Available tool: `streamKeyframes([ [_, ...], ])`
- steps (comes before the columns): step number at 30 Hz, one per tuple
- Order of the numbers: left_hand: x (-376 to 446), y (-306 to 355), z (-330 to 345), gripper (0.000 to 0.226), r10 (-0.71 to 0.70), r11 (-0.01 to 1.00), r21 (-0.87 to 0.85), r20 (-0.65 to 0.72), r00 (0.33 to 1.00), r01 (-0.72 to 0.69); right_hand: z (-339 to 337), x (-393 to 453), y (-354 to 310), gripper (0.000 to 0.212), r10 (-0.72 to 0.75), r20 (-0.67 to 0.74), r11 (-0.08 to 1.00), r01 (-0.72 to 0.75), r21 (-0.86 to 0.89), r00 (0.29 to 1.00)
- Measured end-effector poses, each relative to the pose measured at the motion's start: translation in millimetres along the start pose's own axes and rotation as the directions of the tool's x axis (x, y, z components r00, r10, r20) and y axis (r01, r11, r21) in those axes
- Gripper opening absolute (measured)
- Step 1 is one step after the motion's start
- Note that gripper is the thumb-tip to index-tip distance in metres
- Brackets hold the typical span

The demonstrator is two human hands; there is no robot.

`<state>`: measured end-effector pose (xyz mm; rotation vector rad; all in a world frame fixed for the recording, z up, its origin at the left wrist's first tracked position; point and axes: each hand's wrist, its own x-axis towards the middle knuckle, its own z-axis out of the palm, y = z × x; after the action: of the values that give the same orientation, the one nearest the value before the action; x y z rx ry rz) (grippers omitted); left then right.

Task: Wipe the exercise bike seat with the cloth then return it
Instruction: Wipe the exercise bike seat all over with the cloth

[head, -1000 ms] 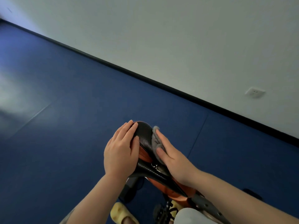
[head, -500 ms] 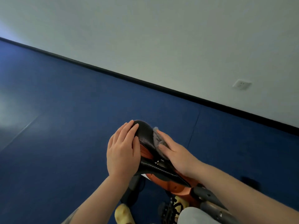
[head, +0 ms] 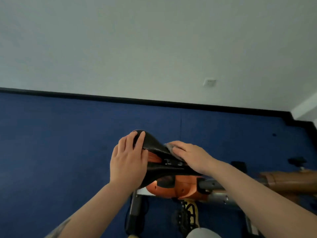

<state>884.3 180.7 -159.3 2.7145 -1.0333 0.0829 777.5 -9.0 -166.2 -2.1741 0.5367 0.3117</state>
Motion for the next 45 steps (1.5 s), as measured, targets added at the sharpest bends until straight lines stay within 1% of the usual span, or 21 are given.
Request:
streamKeyframes([
  [2,10.0,-10.7,-3.4,0.048,0.107,0.994,0.020,0.027,0.994,-0.107,-4.1,-17.1,7.1,0.030,0.056,-0.046,0.997,-0.053,0.057,0.997],
  [4,18.3,-14.8,-3.5,0.046,0.166,0.985,-0.051,0.046,0.985,-0.163,-2.9,-24.0,6.5,0.028,0.136,-0.110,0.983,-0.121,0.134,0.985],
  [5,20.8,-15.1,-1.5,0.046,0.181,0.980,-0.098,0.055,0.982,-0.176,0.2,-23.3,2.9,0.029,0.170,-0.150,0.980,-0.150,0.132,0.974],
  [7,22.8,-15.8,3.4,0.047,0.219,0.968,-0.141,0.060,0.974,-0.209,11.9,-15.8,-10.9,0.034,0.193,-0.258,0.979,-0.204,-0.015,0.947],
  [10,24.2,-19.1,6.9,0.048,0.250,0.957,-0.164,0.056,0.966,-0.238,39.6,-9.2,-38.5,0.035,0.023,-0.515,0.959,-0.165,-0.231,0.857],
  [13,23.5,-19.4,5.5,0.048,0.243,0.955,-0.191,0.070,0.968,-0.226,53.8,-27.1,-34.9,0.038,-0.095,-0.602,0.958,-0.091,-0.271,0.792],
  [15,22.5,-18.9,4.5,0.049,0.234,0.955,-0.206,0.075,0.969,-0.215,57.5,-45.6,-12.6,0.035,-0.019,-0.671,0.977,-0.130,-0.172,0.741],
  [18,22.4,-18.9,3.8,0.049,0.214,0.955,-0.224,0.077,0.974,-0.192,59.5,-48.1,-1.6,0.029,0.235,-0.738,0.971,-0.187,0.148,0.633],
  [20,22.4,-19.3,3.6,0.049,0.214,0.953,-0.235,0.082,0.973,-0.190,65.3,-37.2,-15.1,0.026,0.246,-0.769,0.955,-0.281,0.090,0.590],
  [22,22.3,-19.8,2.6,0.049,0.208,0.951,-0.250,0.086,0.974,-0.181,73.8,-31.7,-31.3,0.028,0.098,-0.784,0.951,-0.291,-0.108,0.613],
  [24,22.9,-19.7,0.5,0.049,0.209,0.949,-0.261,0.098,0.973,-0.177,75.6,-37.4,-35.1,0.038,-0.037,-0.708,0.945,-0.206,-0.255,0.706],
  [26,23.9,-20.2,-0.8,0.049,0.215,0.946,-0.272,0.112,0.970,-0.178,64.2,-46.1,-19.8,0.042,-0.121,-0.610,0.943,-0.101,-0.317,0.783],
  [28,25.5,-20.6,-1.5,0.048,0.216,0.941,-0.289,0.113,0.970,-0.176,52.3,-53.6,0.3,0.038,-0.073,-0.592,0.982,-0.045,-0.182,0.802],
  [31,25.4,-20.6,-1.1,0.048,0.200,0.939,-0.301,0.096,0.975,-0.163,50.4,-52.3,13.2,0.029,0.174,-0.672,0.979,-0.053,0.197,0.720],
  [32,25.3,-20.7,-0.9,0.048,0.197,0.939,-0.303,0.094,0.976,-0.160,54.3,-49.4,9.9,0.029,0.204,-0.687,0.976,-0.087,0.201,0.697],
  [34,25.5,-21.1,-1.2,0.048,0.190,0.938,-0.312,0.097,0.977,-0.151,62.0,-45.8,1.5,0.032,0.167,-0.710,0.984,-0.160,0.078,0.684],
  [37,25.3,-20.1,-2.7,0.048,0.195,0.939,-0.308,0.112,0.974,-0.153,57.3,-45.6,-0.7,0.038,0.064,-0.686,0.987,-0.148,-0.064,0.725],
  [39,25.3,-19.6,-4.6,0.048,0.205,0.942,-0.295,0.120,0.971,-0.163,52.8,-46.0,3.7,0.035,0.056,-0.652,0.997,-0.072,0.002,0.756],
  [41,24.7,-19.7,-5.5,0.048,0.223,0.949,-0.255,0.127,0.966,-0.186,52.2,-46.2,7.1,0.032,0.102,-0.652,0.988,-0.003,0.151,0.751],
  [43,23.3,-19.0,-4.5,0.049,0.249,0.953,-0.207,0.124,0.961,-0.220,59.4,-43.5,4.6,0.030,0.180,-0.732,0.963,0.034,0.268,0.656],
  [45,23.5,-19.6,-4.5,0.049,0.335,0.935,-0.169,0.130,0.933,-0.312,75.3,-36.1,-6.5,0.032,0.339,-0.827,0.921,0.021,0.389,0.449],
])
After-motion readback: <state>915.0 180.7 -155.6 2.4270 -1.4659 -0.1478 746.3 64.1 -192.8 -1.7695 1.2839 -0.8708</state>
